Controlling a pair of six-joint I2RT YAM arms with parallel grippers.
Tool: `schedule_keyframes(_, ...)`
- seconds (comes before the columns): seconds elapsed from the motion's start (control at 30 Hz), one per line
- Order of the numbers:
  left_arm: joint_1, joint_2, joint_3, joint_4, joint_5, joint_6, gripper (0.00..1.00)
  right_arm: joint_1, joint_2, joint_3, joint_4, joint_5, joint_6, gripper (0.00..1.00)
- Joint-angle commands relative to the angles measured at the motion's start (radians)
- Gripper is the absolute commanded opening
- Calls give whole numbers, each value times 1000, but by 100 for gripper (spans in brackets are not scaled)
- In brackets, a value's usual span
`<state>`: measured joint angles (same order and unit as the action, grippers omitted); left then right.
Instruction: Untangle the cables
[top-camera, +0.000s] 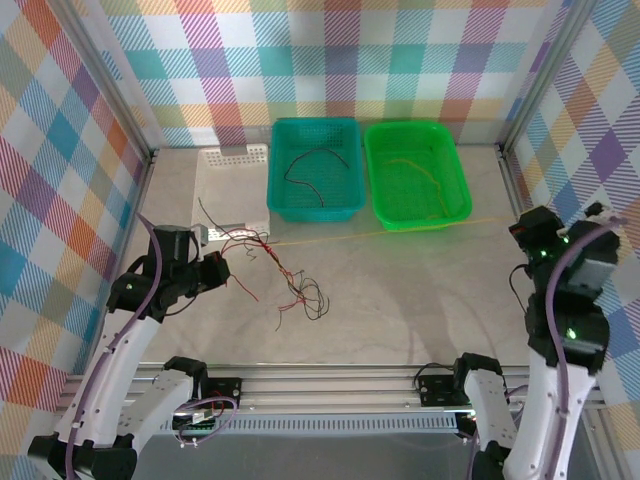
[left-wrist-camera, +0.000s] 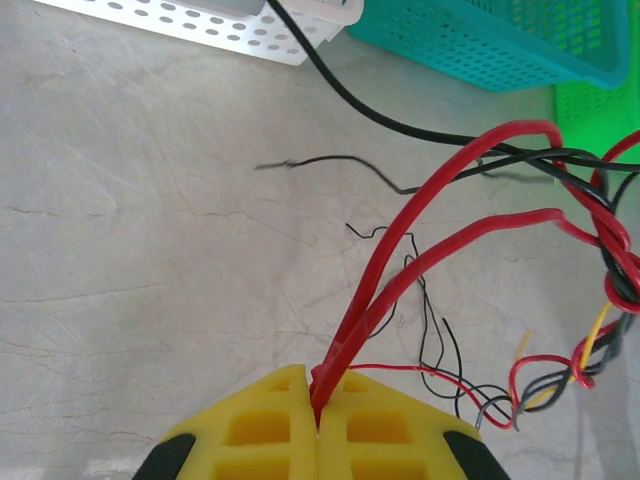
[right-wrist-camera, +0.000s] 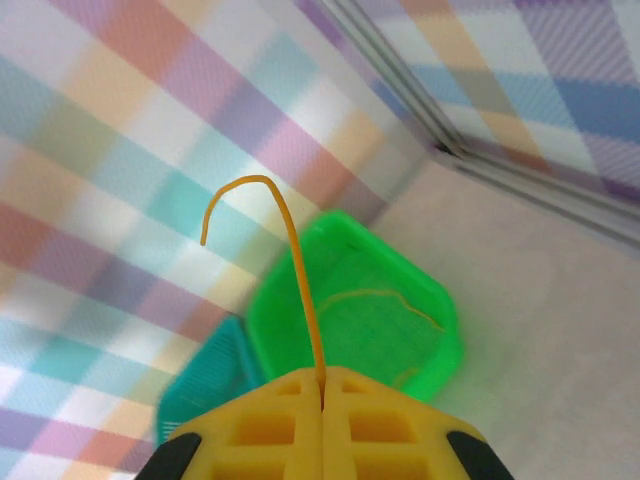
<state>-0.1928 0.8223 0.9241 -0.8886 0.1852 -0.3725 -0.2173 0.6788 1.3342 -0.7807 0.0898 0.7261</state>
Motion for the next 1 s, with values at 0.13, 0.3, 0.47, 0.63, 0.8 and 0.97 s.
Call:
schedule_keyframes(0.13,16,20,-21,8,-5,17,0,38,19,290,-107,-212,-53,0)
schedule_keyframes(0.3,16,38,-24,10,0,17,0,107,83,639,-206,-232,-51,0)
schedule_keyframes(0.47,16,50,-27,10,3,18,0,157,127,869,-284,-211,-32,0)
schedule_keyframes(0.63,13,75,-27,13,14,22,0,191,170,1098,-320,-237,29,0)
schedule_keyframes(0.8,2,88,-26,10,16,23,0,195,238,1232,-361,-307,62,0)
schedule_keyframes(0.97,-10,102,-24,3,-5,23,0,224,233,1311,-367,-234,17,0)
